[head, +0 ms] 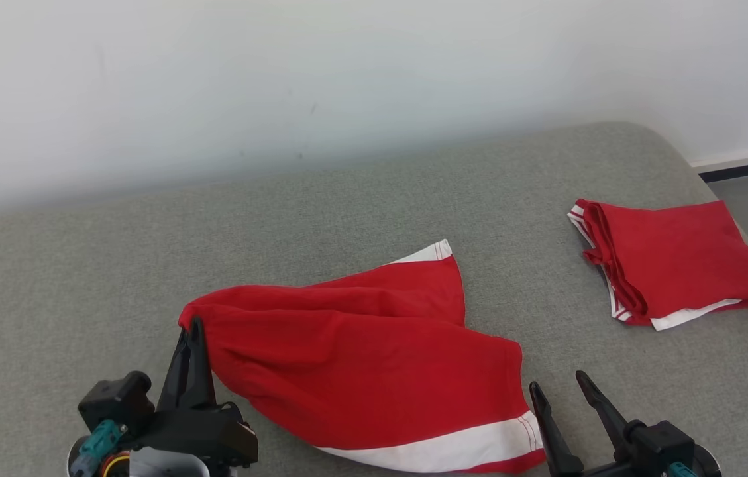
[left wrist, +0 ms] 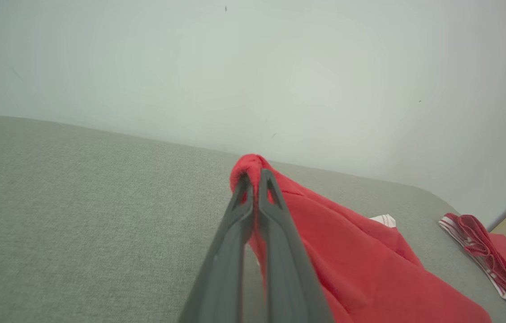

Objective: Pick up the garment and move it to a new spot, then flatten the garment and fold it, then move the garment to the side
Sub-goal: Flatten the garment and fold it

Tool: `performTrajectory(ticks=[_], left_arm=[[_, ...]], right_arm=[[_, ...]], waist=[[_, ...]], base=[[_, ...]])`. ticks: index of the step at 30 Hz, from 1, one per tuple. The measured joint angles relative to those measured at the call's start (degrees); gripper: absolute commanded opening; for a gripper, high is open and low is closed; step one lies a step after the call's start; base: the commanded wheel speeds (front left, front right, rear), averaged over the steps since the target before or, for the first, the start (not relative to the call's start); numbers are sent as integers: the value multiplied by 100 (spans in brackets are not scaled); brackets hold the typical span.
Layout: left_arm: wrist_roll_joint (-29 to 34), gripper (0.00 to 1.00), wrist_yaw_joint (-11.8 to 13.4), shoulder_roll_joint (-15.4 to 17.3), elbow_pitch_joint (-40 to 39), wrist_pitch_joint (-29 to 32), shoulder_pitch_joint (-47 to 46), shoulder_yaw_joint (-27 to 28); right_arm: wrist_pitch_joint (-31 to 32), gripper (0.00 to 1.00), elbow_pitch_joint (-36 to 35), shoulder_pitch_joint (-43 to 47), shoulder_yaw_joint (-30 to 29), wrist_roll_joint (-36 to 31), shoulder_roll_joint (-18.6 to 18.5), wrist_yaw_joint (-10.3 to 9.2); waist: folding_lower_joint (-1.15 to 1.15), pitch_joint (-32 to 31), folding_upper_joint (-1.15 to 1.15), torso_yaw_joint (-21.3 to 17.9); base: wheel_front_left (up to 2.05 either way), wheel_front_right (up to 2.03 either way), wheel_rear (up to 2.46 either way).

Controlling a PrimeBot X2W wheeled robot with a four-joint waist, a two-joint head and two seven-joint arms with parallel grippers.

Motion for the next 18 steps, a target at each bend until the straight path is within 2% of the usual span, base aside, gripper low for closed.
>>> performTrajectory(ticks=[2, 5, 11, 18], left_arm=[[0, 0, 44, 53, -192, 196, 2, -26], [-19, 0, 43, 59, -56, 385, -194, -82], [-38, 0, -13, 2, 926, 455, -988, -45], [-21, 0, -240, -56, 2069, 327, -1892, -110]], right_arm=[[4, 100, 0, -8, 44, 4, 9, 0], [4, 100, 2, -48, 77, 24, 9, 0], [2, 100, 13, -184, 232, 35, 19, 0], [-4, 100, 18, -347, 330, 43, 40, 0]], waist=[[0, 17, 0, -58], [0, 53, 0, -147], [0, 190, 0, -390], [1, 439, 0, -741]], base=[[0, 0, 0], [0, 0, 0], [0, 0, 0], [0, 0, 0]])
